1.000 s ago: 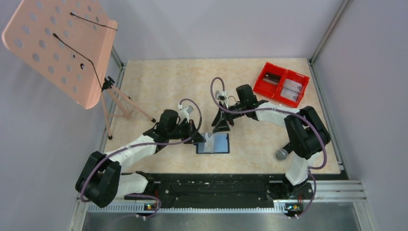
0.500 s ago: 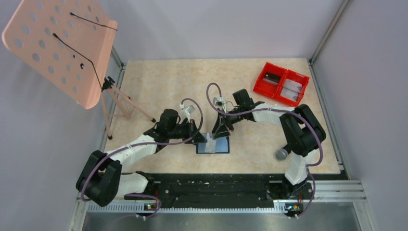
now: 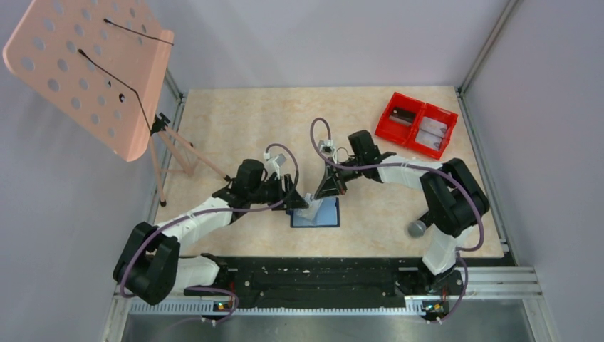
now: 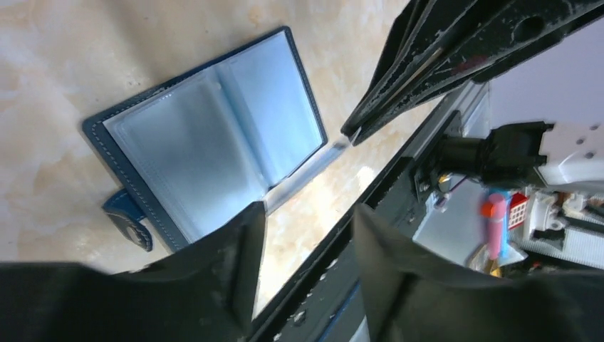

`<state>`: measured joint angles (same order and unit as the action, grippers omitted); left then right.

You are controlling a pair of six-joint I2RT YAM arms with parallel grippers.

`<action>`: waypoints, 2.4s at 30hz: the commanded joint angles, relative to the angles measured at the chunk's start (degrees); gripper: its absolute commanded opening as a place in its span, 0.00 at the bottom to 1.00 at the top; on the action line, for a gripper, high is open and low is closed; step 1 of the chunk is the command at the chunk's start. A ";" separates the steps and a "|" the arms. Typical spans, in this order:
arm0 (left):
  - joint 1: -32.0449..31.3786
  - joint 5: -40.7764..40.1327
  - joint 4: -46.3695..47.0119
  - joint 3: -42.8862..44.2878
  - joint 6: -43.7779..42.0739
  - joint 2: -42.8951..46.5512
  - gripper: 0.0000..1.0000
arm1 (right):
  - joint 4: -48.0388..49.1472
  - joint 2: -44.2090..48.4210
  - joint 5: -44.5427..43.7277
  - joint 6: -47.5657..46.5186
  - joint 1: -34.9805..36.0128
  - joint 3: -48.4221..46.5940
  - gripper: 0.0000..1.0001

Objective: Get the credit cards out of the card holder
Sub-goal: Place the credit card in the storage box.

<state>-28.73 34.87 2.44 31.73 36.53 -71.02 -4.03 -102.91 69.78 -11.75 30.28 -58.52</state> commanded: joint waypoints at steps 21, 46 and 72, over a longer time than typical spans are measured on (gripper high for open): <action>0.23 -41.20 -35.39 21.06 -8.83 23.33 0.99 | -8.74 22.11 -59.96 33.30 -32.10 -12.02 0.00; 0.21 -48.65 -34.85 17.55 -17.64 28.75 0.97 | -22.40 -3.94 -78.17 29.95 -40.64 -34.96 0.00; 0.24 -49.77 -35.13 17.41 -17.73 29.15 0.97 | -28.68 -9.21 -74.11 30.58 -40.91 -39.11 0.00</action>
<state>-28.60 -14.44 -34.28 49.39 19.49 -42.87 -31.88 -111.87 -5.02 19.07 -10.00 -94.67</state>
